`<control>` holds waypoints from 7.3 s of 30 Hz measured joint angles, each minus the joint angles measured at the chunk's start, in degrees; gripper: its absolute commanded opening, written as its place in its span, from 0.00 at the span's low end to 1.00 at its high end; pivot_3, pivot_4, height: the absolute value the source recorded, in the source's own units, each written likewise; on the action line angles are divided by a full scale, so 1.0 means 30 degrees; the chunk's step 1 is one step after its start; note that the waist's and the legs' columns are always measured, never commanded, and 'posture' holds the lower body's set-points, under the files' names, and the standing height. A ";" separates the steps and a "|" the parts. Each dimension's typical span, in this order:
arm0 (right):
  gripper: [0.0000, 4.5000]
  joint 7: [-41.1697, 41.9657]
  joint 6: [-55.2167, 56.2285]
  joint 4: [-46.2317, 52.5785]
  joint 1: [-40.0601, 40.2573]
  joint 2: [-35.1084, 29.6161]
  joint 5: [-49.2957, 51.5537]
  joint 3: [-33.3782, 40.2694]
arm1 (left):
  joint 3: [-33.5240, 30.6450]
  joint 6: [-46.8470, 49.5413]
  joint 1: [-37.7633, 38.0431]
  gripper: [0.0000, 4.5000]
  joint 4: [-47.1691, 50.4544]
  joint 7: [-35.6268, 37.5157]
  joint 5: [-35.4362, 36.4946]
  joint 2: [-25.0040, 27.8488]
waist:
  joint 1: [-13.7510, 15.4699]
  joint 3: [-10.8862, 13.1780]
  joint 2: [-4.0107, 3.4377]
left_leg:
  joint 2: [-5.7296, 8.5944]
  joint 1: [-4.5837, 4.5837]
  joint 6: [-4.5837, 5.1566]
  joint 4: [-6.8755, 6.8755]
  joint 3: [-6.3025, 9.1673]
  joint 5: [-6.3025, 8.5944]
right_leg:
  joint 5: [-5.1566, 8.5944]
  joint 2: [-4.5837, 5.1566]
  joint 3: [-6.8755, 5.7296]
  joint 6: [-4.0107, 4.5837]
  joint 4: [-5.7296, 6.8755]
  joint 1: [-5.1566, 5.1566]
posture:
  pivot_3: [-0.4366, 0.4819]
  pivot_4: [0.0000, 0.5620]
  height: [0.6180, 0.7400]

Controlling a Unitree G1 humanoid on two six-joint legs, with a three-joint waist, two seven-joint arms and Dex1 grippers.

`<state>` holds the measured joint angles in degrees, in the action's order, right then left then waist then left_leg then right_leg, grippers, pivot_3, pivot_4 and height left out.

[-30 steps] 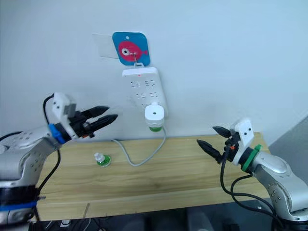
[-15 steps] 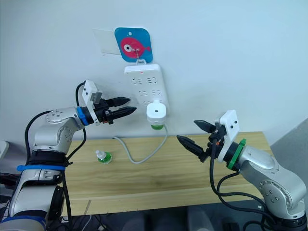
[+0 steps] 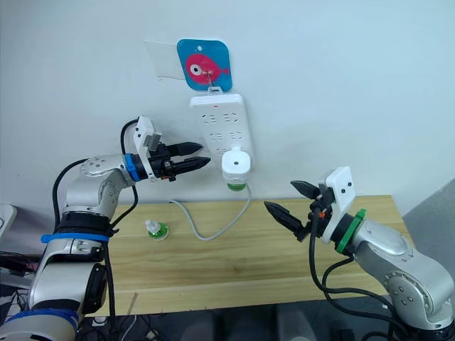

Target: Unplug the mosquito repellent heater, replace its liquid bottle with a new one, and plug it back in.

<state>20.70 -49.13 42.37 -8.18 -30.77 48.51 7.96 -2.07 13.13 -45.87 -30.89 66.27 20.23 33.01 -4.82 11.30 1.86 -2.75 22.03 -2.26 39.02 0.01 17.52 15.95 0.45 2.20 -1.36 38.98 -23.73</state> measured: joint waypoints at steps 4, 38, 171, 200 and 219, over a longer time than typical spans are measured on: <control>1.00 0.0051 0.0070 -0.0008 -0.0036 0.0002 -0.0032 -0.0135 | 0.0013 0.0031 -0.0062 0.60 0.0001 0.0157 -0.0036 -0.0253 | -0.0005 0.0017 -0.0001 | 0.0001 0.0003 0.0001 -0.0001 0.0009 0.0000 | 0.0004 -0.0003 -0.0005 -0.0005 -0.0003 0.0000 | 0.23 0.39 1.00; 1.00 0.0073 0.0337 -0.0035 -0.0163 0.0030 -0.0070 -0.1197 | -0.0022 0.1016 -0.2879 0.60 -0.2278 0.2984 -0.0732 -0.2916 | 0.0562 0.0198 -0.0011 | 0.0065 0.0100 0.0031 0.0022 0.0334 -0.0026 | 0.0018 0.0012 -0.0163 -0.0033 -0.0048 0.0102 | 0.22 0.40 1.00; 0.69 -1.7482 0.4858 -0.5148 -0.0984 0.6519 1.6599 0.1199 | 0.5825 -0.1939 0.7698 0.51 1.0800 -0.8750 -0.2155 -0.8749 | -0.0547 0.0482 -0.0339 | 0.0310 0.0273 0.0044 -0.0027 0.0289 -0.0157 | -0.0032 0.0236 0.0038 -0.0227 -0.0012 -0.0123 | 0.28 0.39 1.00; 0.99 -0.2361 -1.2623 -2.0267 -0.9976 -0.5634 1.9274 -0.3166 | 0.6096 -0.7581 0.7874 0.51 1.0779 -0.1844 -0.2612 -0.3996 | 0.0272 0.0535 -0.0300 | 0.0313 0.0298 0.0081 -0.0022 0.0304 -0.0150 | -0.0034 0.0260 0.0005 -0.0222 -0.0051 -0.0116 | 0.41 0.42 1.00; 0.91 -0.1114 -1.3381 -2.0536 -0.9920 -0.5589 1.8642 -0.3366 | 0.6097 -0.8298 0.7292 0.51 1.0197 -0.2718 -0.3422 -0.4370 | 0.0564 0.0536 -0.0299 | 0.0313 0.0299 0.0082 -0.0018 0.0302 -0.0150 | -0.0034 0.0268 -0.0001 -0.0222 -0.0044 -0.0117 | 0.39 0.41 1.00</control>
<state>17.35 -89.28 -19.24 -37.94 -47.53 104.44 -2.13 16.22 -11.77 -24.00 -0.29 58.11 9.97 19.90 -3.12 12.91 0.97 -1.81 22.93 -2.02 38.97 0.91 17.07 15.85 1.26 2.19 -2.03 38.85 -24.08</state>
